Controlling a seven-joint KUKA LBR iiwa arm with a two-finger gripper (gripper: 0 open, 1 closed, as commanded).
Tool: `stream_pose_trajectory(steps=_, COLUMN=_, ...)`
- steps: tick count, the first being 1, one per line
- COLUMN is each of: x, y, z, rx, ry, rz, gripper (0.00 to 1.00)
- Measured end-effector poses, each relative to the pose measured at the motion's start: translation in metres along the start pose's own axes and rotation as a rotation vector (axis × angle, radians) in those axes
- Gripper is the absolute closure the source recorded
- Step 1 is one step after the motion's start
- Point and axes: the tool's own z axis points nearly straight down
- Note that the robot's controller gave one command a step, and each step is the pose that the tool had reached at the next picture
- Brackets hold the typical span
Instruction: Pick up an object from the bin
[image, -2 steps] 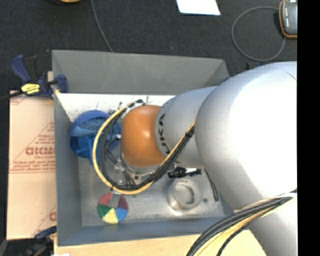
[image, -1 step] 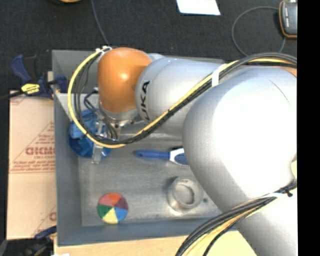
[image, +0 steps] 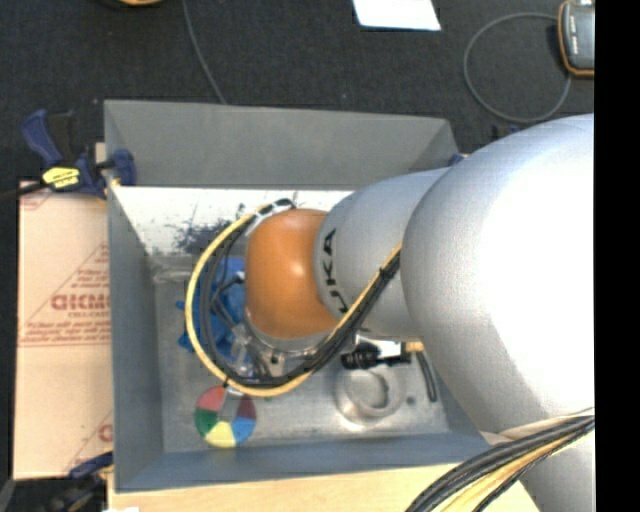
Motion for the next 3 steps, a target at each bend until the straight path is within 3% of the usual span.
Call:
stream_pose_trajectory(steps=1, x=-0.095, y=0.05, z=0.025, rx=-0.016, ry=-0.034, rz=-0.27, gripper=0.0)
stream_pose_trajectory(steps=2, x=-0.078, y=0.067, z=0.023, rx=0.013, ry=-0.021, rz=-0.423, gripper=1.0)
stream_pose_trajectory(steps=3, x=-0.078, y=0.067, z=0.023, rx=0.013, ry=-0.021, rz=-0.422, gripper=1.0)
